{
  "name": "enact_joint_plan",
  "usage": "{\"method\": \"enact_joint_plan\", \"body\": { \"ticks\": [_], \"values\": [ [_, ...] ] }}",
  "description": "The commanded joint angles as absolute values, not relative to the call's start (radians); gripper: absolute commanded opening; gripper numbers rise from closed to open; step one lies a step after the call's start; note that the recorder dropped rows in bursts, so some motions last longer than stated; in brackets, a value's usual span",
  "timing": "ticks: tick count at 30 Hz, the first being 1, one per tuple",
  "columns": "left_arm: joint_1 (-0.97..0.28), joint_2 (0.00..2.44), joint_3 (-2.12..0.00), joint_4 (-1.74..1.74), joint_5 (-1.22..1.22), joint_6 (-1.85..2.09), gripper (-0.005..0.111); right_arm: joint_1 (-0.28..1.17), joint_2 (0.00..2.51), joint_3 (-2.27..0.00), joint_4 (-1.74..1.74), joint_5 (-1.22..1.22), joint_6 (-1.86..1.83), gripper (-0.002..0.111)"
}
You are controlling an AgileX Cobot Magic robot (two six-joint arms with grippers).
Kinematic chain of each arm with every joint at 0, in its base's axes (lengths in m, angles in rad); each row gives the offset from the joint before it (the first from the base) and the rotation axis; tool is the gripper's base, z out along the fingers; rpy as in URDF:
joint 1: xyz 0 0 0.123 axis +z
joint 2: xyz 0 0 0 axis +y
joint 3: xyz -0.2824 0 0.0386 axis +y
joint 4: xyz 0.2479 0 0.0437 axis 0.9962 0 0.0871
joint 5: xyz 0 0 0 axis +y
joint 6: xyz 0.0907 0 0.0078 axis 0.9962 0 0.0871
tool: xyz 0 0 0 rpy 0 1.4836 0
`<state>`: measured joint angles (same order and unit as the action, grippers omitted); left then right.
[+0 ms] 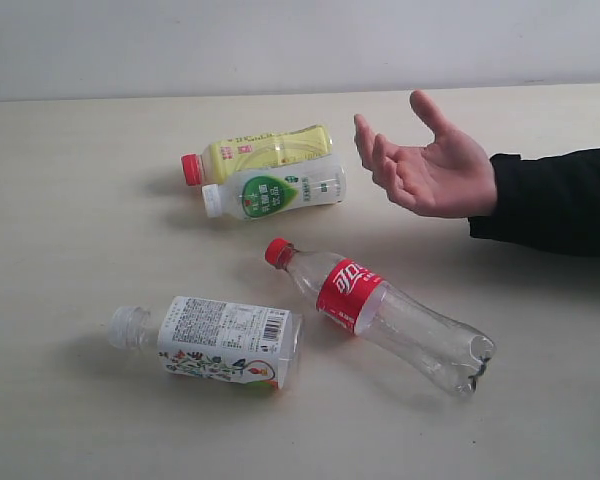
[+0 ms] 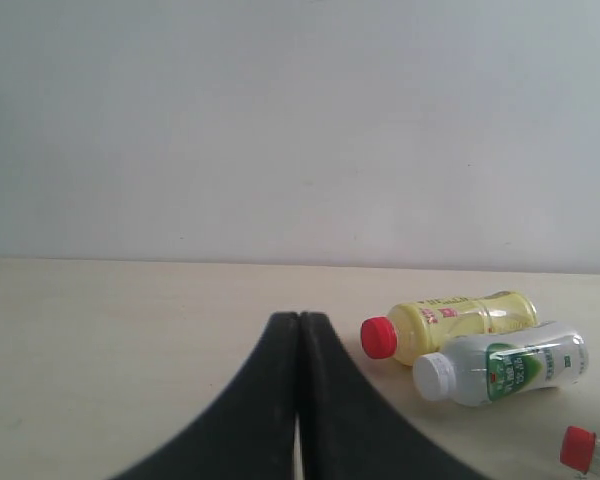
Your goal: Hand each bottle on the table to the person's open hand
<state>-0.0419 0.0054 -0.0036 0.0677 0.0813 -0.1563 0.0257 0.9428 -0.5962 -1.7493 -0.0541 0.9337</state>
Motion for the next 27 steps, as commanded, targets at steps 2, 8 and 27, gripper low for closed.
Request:
{"method": "enact_joint_plan", "body": {
  "ticks": [2, 8, 27],
  "values": [
    [-0.039, 0.000, 0.000, 0.070, 0.083, -0.160, 0.000, 0.029, 0.944, -0.535, -1.744, 0.039, 0.976, 0.000],
    [-0.039, 0.000, 0.000, 0.070, 0.083, -0.160, 0.000, 0.045, 0.944, -0.528, -1.445, 0.167, 0.933, 0.000],
    [-0.039, 0.000, 0.000, 0.070, 0.083, -0.160, 0.000, 0.327, 1.162, -0.730, 0.165, 0.926, -0.585, 0.000]
  ]
}}
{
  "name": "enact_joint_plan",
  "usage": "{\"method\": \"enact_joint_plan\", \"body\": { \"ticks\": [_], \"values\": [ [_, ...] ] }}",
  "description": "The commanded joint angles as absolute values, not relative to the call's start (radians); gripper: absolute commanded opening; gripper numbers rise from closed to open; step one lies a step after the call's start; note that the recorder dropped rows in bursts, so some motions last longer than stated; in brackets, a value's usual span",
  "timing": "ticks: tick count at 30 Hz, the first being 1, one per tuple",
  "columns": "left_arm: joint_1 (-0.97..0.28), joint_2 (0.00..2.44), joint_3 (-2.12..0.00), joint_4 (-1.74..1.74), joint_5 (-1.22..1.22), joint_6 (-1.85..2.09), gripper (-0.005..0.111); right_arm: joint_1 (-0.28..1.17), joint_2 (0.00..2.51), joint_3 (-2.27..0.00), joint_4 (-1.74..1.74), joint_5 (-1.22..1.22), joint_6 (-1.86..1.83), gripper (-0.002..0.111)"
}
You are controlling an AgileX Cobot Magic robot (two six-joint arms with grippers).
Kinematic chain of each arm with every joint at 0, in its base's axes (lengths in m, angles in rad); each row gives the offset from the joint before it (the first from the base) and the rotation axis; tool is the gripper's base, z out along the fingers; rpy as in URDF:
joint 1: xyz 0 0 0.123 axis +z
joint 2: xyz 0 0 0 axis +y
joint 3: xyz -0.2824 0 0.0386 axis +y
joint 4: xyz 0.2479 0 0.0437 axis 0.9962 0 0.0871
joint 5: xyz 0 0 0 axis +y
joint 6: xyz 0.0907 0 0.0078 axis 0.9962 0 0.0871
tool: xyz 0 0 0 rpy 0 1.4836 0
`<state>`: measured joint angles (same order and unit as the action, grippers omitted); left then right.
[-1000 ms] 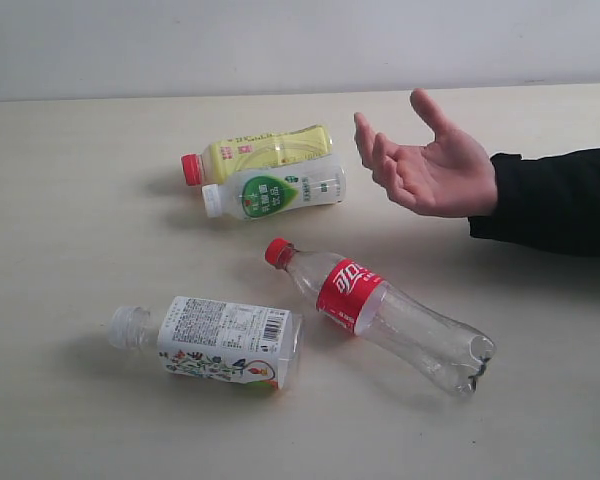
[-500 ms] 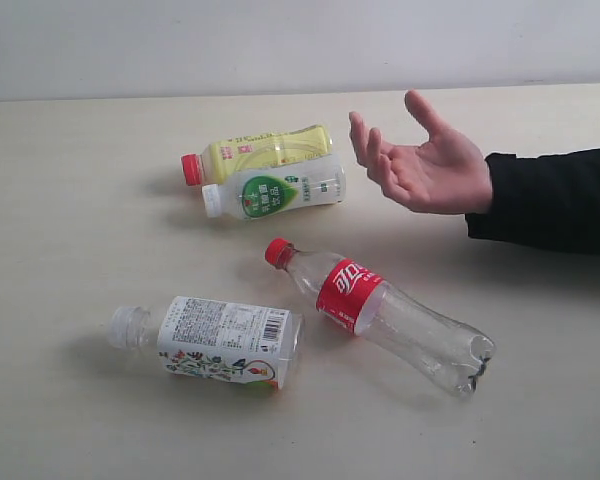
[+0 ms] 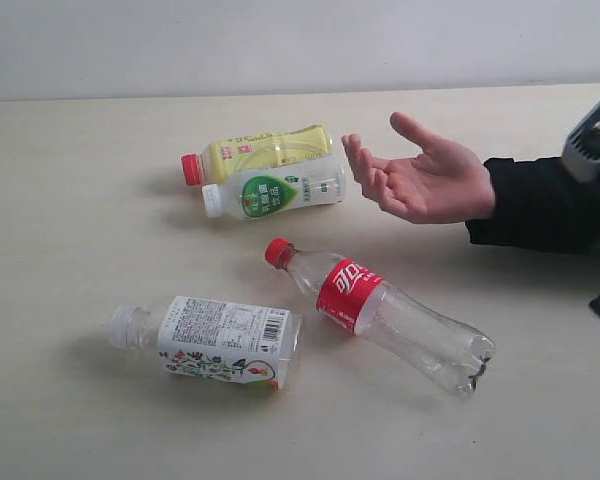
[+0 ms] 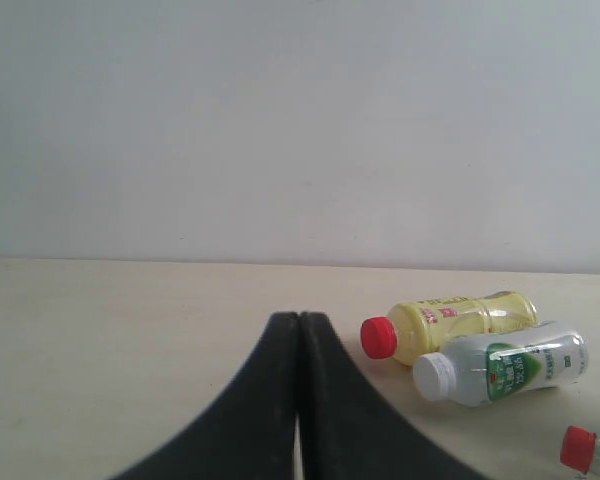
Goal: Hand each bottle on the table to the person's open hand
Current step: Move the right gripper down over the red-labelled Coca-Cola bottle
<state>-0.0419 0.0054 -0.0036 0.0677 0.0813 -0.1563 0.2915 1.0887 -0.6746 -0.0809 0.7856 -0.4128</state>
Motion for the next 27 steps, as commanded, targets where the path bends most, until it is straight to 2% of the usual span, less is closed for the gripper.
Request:
{"method": "enact_joint_plan", "body": {
  "ticks": [1, 9, 15, 22, 27],
  "values": [
    [-0.039, 0.000, 0.000, 0.070, 0.083, -0.160, 0.000, 0.338, 1.178, -0.739, 0.183, 0.941, -0.585, 0.000],
    [-0.039, 0.000, 0.000, 0.070, 0.083, -0.160, 0.000, 0.447, 1.256, -0.764, 0.158, 0.945, -0.580, 0.000],
    [-0.039, 0.000, 0.000, 0.070, 0.083, -0.160, 0.000, 0.529, 1.274, -0.764, 0.160, 0.927, -0.573, 0.009],
    [-0.039, 0.000, 0.000, 0.070, 0.083, -0.160, 0.000, 0.536, 1.270, -0.764, 0.183, 0.880, -0.567, 0.013],
    [-0.039, 0.000, 0.000, 0.070, 0.083, -0.160, 0.000, 0.536, 1.270, -0.764, 0.379, 0.843, -0.526, 0.013]
  ]
}}
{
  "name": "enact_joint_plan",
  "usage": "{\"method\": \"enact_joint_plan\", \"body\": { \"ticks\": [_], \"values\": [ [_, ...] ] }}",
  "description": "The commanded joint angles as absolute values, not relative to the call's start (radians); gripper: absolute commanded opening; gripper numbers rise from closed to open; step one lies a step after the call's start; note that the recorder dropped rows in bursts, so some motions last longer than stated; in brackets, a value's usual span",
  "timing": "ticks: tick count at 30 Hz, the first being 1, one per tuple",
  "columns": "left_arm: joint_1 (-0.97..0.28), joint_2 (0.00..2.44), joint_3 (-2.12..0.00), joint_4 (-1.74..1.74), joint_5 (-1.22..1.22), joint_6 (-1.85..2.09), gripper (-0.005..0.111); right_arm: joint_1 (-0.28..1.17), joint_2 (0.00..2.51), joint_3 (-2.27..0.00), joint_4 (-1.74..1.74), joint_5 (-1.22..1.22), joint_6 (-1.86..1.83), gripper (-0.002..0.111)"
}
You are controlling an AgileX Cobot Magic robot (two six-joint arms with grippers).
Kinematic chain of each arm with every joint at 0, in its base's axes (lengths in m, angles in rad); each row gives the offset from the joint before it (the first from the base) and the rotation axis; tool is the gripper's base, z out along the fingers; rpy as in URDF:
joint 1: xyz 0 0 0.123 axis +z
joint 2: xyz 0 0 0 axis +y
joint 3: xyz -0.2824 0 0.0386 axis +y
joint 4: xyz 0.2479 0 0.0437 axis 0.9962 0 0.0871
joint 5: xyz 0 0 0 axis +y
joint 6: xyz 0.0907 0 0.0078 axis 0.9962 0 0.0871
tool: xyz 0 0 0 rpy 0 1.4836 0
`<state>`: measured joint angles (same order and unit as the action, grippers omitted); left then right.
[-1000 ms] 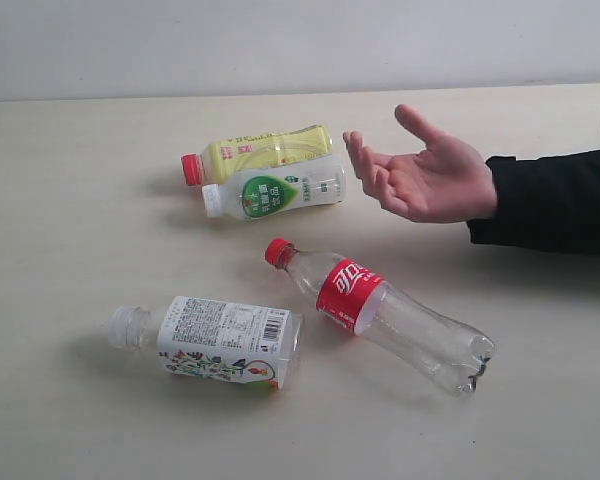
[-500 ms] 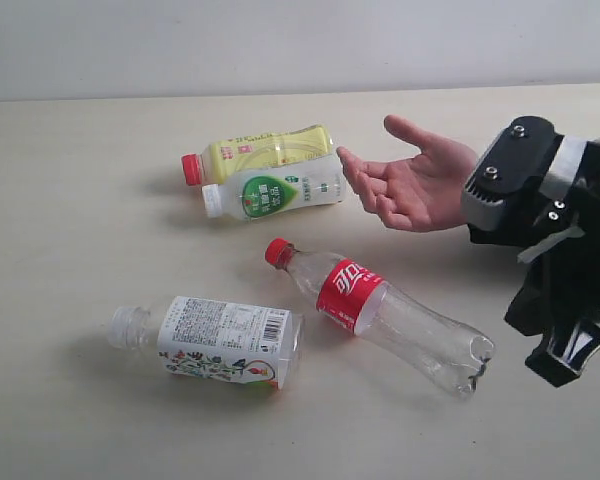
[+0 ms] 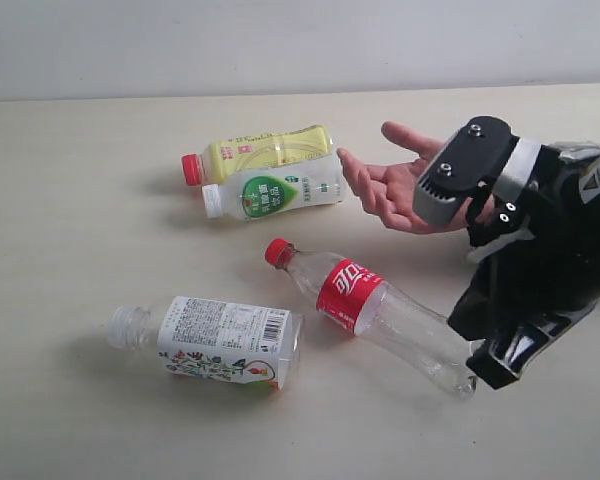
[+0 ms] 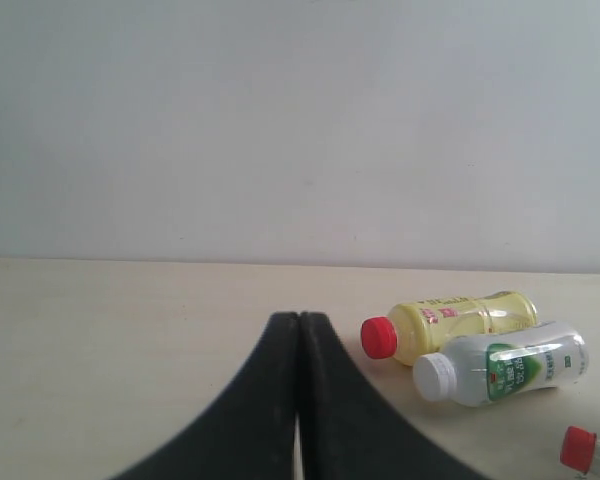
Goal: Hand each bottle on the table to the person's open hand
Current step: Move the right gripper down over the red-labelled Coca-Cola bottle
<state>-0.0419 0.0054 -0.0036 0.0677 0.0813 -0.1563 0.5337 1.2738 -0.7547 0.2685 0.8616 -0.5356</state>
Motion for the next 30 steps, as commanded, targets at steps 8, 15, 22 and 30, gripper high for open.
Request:
{"method": "enact_joint_plan", "body": {
  "ticks": [8, 15, 22, 30],
  "values": [
    [-0.039, 0.000, 0.000, 0.070, 0.083, -0.160, 0.000, 0.536, 1.272, -0.767, 0.352, 0.834, -0.605, 0.019],
    [-0.039, 0.000, 0.000, 0.070, 0.083, -0.160, 0.000, 0.536, 1.272, -0.767, 0.333, 0.832, -0.607, 0.058],
    [-0.039, 0.000, 0.000, 0.070, 0.083, -0.160, 0.000, 0.536, 1.281, -0.779, 0.306, 0.864, -0.608, 0.066],
    [-0.039, 0.000, 0.000, 0.070, 0.083, -0.160, 0.000, 0.542, 1.422, -0.877, 0.190, 0.941, -0.467, 0.066]
  ]
}}
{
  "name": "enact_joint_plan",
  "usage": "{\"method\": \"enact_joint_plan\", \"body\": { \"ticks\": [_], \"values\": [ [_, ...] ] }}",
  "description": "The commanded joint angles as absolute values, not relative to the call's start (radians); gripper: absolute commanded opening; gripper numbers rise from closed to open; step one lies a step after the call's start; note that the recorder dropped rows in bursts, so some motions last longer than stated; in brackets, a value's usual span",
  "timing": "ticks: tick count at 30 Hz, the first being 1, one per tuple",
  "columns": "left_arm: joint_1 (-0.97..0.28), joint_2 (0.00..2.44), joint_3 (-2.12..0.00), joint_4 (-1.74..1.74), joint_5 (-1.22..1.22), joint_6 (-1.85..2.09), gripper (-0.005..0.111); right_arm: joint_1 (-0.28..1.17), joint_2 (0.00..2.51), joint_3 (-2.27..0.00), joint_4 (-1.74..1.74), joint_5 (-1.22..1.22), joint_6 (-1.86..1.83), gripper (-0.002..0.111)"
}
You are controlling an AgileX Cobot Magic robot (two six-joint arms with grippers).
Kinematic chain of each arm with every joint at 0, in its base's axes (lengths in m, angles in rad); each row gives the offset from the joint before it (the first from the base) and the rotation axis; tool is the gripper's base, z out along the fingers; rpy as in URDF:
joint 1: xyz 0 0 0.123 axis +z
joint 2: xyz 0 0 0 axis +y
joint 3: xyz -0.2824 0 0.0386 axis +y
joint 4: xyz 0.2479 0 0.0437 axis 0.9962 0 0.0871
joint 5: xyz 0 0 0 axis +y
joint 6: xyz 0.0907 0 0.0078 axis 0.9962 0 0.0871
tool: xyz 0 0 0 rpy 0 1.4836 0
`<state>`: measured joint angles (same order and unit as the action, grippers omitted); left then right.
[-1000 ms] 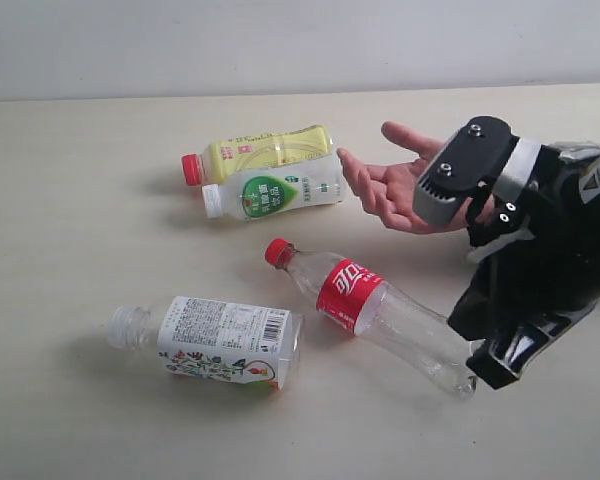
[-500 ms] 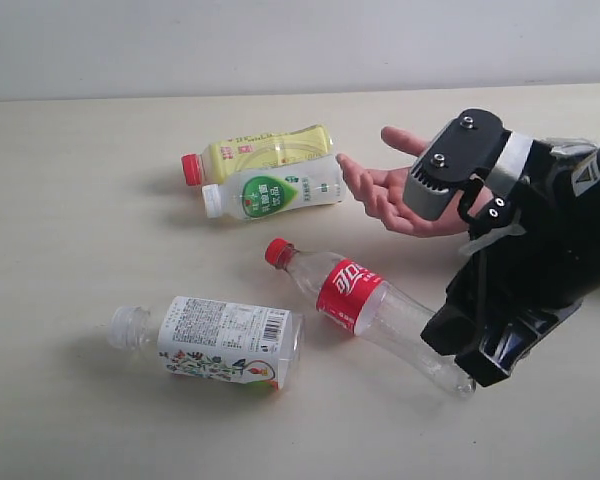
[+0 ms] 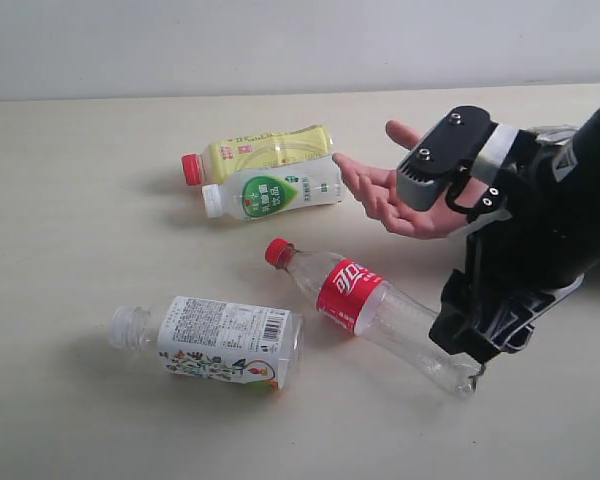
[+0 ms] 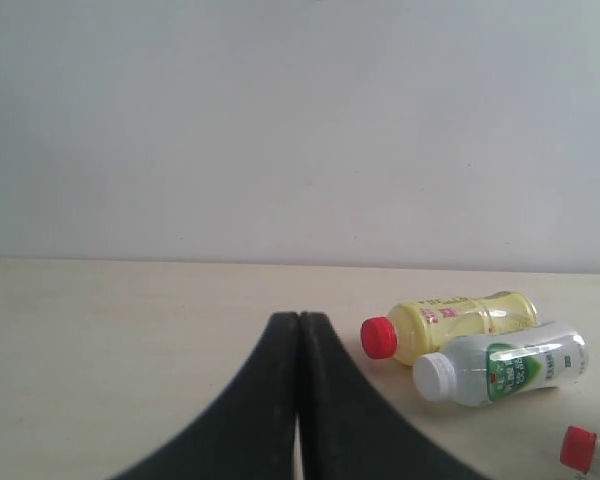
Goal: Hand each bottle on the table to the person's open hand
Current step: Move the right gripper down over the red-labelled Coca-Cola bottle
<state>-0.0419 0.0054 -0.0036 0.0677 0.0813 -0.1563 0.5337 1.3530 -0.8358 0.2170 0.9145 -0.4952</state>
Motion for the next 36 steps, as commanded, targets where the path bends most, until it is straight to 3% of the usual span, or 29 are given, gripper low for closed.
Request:
{"method": "enact_joint_plan", "body": {
  "ticks": [1, 11, 19, 36],
  "values": [
    [-0.039, 0.000, 0.000, 0.070, 0.083, -0.160, 0.000, 0.553, 1.438, -0.884, 0.179, 0.941, -0.469, 0.066],
    [-0.039, 0.000, 0.000, 0.070, 0.083, -0.160, 0.000, 0.672, 1.606, -0.957, -0.005, 0.893, -0.366, 0.071],
    [-0.039, 0.000, 0.000, 0.070, 0.083, -0.160, 0.000, 0.674, 1.688, -0.974, -0.026, 0.847, -0.336, 0.076],
    [-0.039, 0.000, 0.000, 0.070, 0.083, -0.160, 0.000, 0.674, 1.768, -0.974, -0.028, 0.788, -0.330, 0.077]
  ]
}}
